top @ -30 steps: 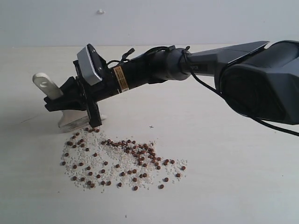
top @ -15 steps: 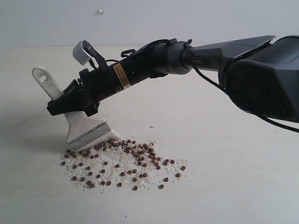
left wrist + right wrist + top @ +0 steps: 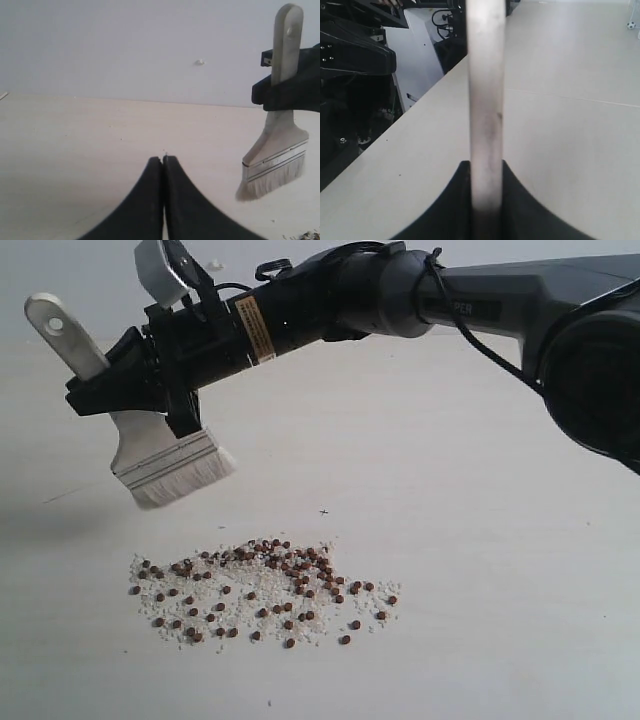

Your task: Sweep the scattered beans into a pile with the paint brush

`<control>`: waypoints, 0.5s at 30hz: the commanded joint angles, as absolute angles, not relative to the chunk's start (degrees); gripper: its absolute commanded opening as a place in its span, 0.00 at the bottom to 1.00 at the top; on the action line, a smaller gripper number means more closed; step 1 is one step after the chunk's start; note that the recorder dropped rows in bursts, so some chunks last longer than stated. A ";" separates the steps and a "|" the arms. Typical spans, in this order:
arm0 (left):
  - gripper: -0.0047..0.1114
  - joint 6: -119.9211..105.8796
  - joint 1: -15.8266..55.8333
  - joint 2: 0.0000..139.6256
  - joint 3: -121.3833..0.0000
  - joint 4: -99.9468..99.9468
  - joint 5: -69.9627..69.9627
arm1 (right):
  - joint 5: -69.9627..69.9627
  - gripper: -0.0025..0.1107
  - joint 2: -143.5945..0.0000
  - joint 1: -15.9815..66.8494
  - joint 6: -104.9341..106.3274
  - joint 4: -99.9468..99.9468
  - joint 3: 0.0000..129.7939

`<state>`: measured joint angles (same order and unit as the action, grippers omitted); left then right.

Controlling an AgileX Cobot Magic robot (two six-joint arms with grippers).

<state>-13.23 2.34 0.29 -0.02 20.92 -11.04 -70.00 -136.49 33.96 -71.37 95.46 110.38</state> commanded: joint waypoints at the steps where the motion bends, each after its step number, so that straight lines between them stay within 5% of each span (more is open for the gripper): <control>1: 0.04 -13.31 2.76 0.00 0.00 21.36 -11.04 | -69.96 0.02 -137.88 34.68 -66.97 92.30 110.22; 15: 0.04 -13.31 2.76 0.00 0.00 21.36 -11.04 | -69.96 0.02 -140.87 42.57 -49.13 95.80 110.22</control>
<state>-13.23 2.34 0.29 -0.02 20.92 -11.04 -69.90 -141.06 40.52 -52.69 97.39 110.38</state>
